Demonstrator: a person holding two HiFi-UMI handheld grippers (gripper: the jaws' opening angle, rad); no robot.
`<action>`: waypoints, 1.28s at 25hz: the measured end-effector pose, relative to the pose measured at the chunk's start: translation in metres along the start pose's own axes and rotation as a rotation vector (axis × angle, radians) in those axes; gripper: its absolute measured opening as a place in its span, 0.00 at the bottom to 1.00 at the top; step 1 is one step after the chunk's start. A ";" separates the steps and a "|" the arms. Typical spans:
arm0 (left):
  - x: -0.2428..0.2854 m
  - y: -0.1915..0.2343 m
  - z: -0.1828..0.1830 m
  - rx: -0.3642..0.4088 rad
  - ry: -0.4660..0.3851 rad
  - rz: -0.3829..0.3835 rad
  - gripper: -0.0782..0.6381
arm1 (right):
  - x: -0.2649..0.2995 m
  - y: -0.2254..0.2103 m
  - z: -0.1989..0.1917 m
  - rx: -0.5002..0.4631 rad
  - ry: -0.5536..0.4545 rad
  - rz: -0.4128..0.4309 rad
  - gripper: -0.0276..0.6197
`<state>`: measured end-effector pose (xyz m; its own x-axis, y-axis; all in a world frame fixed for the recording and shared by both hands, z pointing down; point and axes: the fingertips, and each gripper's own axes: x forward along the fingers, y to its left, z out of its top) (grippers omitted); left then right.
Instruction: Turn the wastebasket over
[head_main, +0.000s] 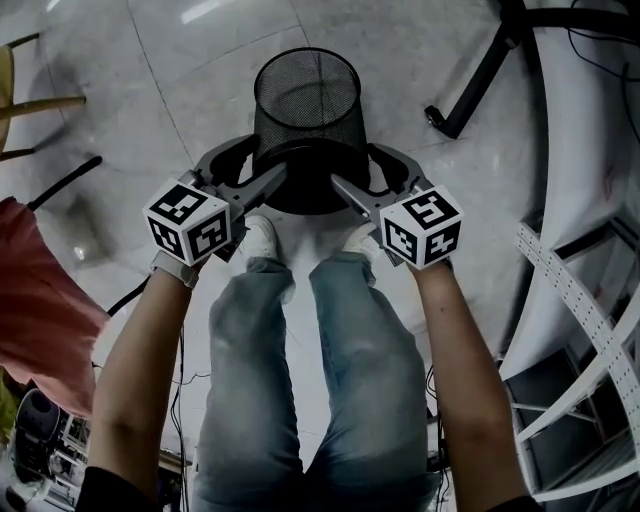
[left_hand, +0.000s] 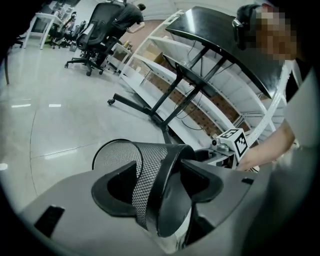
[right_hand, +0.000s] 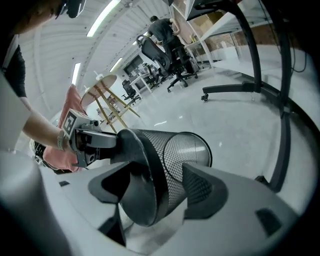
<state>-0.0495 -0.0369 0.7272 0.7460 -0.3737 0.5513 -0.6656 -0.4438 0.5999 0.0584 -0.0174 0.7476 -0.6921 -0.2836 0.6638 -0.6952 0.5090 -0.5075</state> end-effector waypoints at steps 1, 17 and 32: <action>-0.003 -0.003 -0.006 0.007 0.009 -0.004 0.49 | -0.002 0.004 -0.006 -0.006 0.013 -0.003 0.54; -0.021 -0.042 -0.139 0.178 0.380 -0.110 0.51 | -0.007 0.035 -0.112 -0.192 0.284 0.052 0.55; 0.019 -0.058 -0.167 0.049 0.386 -0.182 0.49 | 0.031 0.057 -0.137 -0.312 0.453 0.157 0.53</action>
<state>-0.0006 0.1179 0.8000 0.7827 0.0419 0.6210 -0.5154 -0.5157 0.6844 0.0235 0.1144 0.8149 -0.5822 0.1562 0.7979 -0.4534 0.7522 -0.4781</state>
